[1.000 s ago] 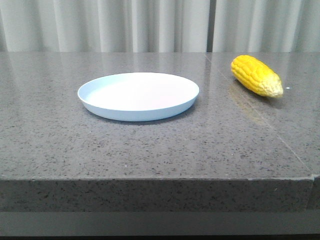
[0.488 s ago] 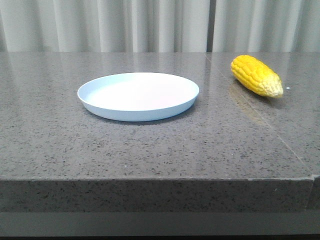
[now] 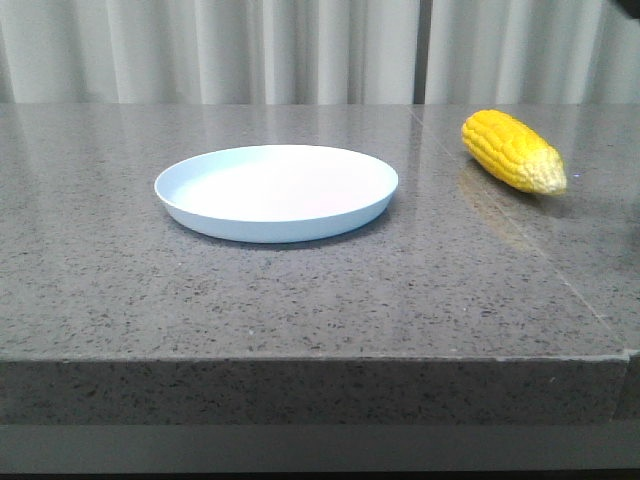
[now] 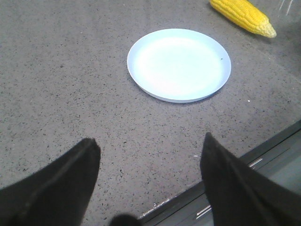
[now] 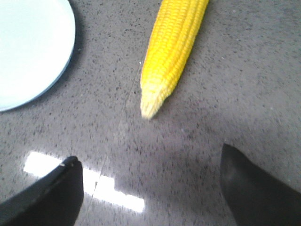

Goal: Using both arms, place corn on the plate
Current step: 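Lower the right gripper over the corn cob and close on it, then lift the corn cob with the right gripper and carry it over the plate, then lower the corn onto the plate and open the right gripper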

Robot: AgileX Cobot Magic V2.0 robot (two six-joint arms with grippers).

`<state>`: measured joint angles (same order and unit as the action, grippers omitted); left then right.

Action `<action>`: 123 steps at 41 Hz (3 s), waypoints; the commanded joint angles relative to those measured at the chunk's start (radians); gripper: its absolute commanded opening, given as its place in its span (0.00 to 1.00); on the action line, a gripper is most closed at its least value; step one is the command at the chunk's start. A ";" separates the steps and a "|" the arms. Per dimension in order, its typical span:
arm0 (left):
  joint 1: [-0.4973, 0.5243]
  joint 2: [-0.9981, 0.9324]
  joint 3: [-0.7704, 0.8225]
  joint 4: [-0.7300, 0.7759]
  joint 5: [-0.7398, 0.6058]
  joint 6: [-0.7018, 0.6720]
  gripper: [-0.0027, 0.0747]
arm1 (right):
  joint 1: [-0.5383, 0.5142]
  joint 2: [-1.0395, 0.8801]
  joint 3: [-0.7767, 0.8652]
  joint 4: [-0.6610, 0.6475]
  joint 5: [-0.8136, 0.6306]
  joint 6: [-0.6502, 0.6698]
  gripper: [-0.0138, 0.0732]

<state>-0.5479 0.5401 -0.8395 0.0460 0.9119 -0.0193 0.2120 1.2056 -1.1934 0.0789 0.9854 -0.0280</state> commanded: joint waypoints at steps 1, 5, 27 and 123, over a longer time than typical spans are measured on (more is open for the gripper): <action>-0.009 0.006 -0.025 -0.004 -0.071 -0.011 0.63 | 0.002 0.098 -0.113 -0.009 0.008 0.002 0.86; -0.009 0.006 -0.025 -0.004 -0.071 -0.011 0.63 | 0.002 0.212 -0.211 -0.014 0.059 0.015 0.86; -0.009 0.006 -0.025 -0.004 -0.071 -0.011 0.63 | -0.003 0.618 -0.572 -0.126 0.126 0.204 0.86; -0.009 0.006 -0.025 -0.004 -0.071 -0.011 0.63 | 0.359 0.651 -0.835 0.011 0.206 0.144 0.91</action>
<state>-0.5479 0.5401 -0.8395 0.0460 0.9119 -0.0219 0.5739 1.9755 -2.0304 0.1032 1.2311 0.1840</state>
